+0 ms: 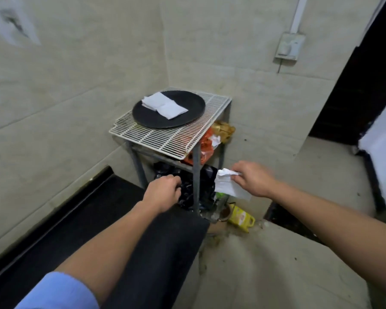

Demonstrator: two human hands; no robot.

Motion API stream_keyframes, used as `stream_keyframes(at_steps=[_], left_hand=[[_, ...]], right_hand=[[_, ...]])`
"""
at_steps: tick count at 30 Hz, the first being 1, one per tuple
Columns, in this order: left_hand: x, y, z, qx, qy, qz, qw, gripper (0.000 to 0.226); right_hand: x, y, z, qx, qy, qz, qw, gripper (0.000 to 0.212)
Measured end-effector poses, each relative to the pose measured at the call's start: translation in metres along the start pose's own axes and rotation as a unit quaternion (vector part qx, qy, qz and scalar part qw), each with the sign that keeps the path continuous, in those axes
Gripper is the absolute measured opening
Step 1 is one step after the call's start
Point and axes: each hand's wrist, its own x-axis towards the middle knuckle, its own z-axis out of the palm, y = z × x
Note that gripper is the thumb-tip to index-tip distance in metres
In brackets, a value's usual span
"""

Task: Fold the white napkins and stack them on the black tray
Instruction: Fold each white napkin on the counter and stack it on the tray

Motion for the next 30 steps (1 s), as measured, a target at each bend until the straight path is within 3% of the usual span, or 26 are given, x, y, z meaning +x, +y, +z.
stream_keyframes(at_steps=[5, 8, 13, 21, 30], left_hand=[[0.091, 0.016, 0.001, 0.003, 0.03, 0.0, 1.0, 0.018], [0.141, 0.017, 0.003, -0.003, 0.052, -0.038, 0.998, 0.014], [0.199, 0.02, -0.004, 0.007, 0.138, -0.106, 0.985, 0.013], [0.248, -0.018, -0.028, 0.004, 0.139, -0.21, 0.968, 0.017], [0.298, -0.087, -0.017, -0.013, 0.117, -0.269, 0.956, 0.017]], right_hand=[[0.057, 0.064, -0.023, 0.006, -0.003, -0.01, 1.0, 0.016], [0.104, 0.103, -0.03, 0.013, 0.0, -0.028, 1.0, 0.004], [0.186, 0.138, -0.053, 0.034, -0.009, -0.089, 0.995, 0.008], [0.32, 0.114, -0.095, 0.071, 0.006, -0.208, 0.976, 0.008], [0.442, 0.049, -0.078, 0.022, -0.063, -0.304, 0.951, 0.011]])
